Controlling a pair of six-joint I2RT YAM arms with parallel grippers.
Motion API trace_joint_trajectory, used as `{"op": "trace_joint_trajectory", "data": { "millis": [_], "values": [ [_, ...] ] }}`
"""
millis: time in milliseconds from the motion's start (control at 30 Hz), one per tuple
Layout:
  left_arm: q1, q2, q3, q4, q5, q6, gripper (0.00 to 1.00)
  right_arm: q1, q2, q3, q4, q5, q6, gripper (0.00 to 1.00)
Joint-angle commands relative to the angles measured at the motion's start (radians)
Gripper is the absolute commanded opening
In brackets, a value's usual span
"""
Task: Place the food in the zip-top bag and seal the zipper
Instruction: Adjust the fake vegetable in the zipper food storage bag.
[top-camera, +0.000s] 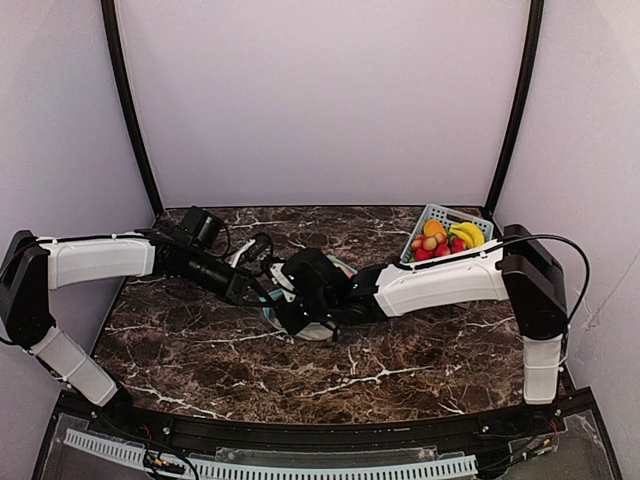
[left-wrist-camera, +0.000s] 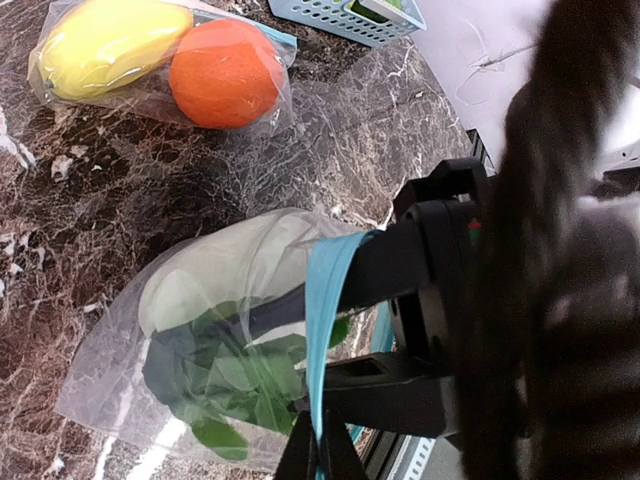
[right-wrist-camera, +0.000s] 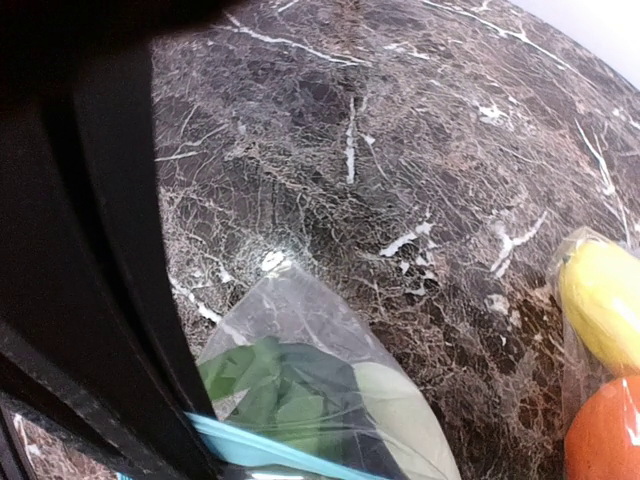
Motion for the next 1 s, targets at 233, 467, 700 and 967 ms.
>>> {"op": "trace_joint_trajectory", "data": {
  "millis": [233, 467, 700, 967],
  "values": [
    [-0.002, -0.011, 0.031, -0.079, -0.127, 0.031, 0.01, 0.001, -0.190, -0.066, -0.106, -0.071, -0.015, 0.53],
    [0.000, -0.009, 0.031, -0.080, -0.138, 0.030, 0.01, 0.013, -0.224, -0.078, -0.137, -0.093, 0.009, 0.56],
    [0.000, -0.005, 0.031, -0.076, -0.115, 0.031, 0.01, 0.012, -0.160, -0.022, -0.142, -0.093, 0.039, 0.41],
    [0.000, -0.007, 0.029, -0.074, -0.098, 0.034, 0.01, 0.001, -0.053, 0.052, -0.132, -0.100, 0.046, 0.32]
  ]
}}
